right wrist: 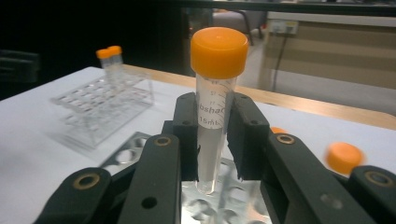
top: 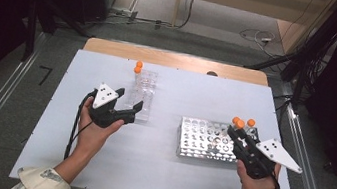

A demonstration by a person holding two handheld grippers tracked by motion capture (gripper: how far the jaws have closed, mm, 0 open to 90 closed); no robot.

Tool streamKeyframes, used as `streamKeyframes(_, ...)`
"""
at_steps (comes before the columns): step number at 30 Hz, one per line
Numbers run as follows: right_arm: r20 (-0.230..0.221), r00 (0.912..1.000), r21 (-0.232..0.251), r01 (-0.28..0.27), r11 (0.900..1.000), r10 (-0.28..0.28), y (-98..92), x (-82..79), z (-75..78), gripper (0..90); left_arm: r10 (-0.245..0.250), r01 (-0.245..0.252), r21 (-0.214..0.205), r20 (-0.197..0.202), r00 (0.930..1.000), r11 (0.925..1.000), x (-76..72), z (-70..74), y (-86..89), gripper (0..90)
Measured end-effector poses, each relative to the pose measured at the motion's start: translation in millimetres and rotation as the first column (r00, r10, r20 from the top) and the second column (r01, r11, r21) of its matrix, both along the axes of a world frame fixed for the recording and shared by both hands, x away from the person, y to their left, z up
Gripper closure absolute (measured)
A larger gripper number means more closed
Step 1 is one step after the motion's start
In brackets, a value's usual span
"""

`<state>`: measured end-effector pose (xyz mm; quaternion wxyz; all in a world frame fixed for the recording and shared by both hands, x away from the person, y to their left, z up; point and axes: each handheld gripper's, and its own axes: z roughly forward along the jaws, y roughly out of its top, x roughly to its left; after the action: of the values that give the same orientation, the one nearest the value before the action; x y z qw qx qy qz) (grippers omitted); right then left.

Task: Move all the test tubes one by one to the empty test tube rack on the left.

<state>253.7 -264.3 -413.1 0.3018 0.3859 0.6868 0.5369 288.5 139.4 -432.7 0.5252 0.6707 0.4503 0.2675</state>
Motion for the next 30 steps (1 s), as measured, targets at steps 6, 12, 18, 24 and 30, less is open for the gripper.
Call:
streamKeyframes(6,-0.01,0.9953,0.004,-0.096,0.9954,0.096,29.9,-0.3,3.3,72.0,-0.055,0.055,-0.011,-0.007,0.9985,0.9984,-4.7,8.3,-9.9,19.8)
streamKeyframes(12,-0.02,0.9852,-0.001,-0.17,0.9854,0.17,60.3,3.8,2.4,72.0,-0.101,0.101,-0.018,0.0,0.9948,0.9947,-10.1,14.7,-17.5,19.4)
streamKeyframes(18,-0.037,0.9733,-0.018,-0.227,0.9737,0.226,86.5,7.8,-2.4,72.0,-0.132,0.133,-0.025,0.022,0.991,0.9909,-16.2,20.1,-22.8,19.6)
streamKeyframes(24,-0.071,0.9603,-0.04,-0.273,0.9612,0.27,109.2,12.5,-9.1,72.1,-0.172,0.173,-0.029,0.043,0.9842,0.9844,-22.9,25.7,-29.9,20.5)
streamKeyframes(30,-0.098,0.9498,-0.055,-0.304,0.9512,0.297,125.1,17.0,-15.6,72.1,-0.206,0.208,-0.033,0.049,0.9772,0.9775,-26.9,27.6,-35.0,21.2)
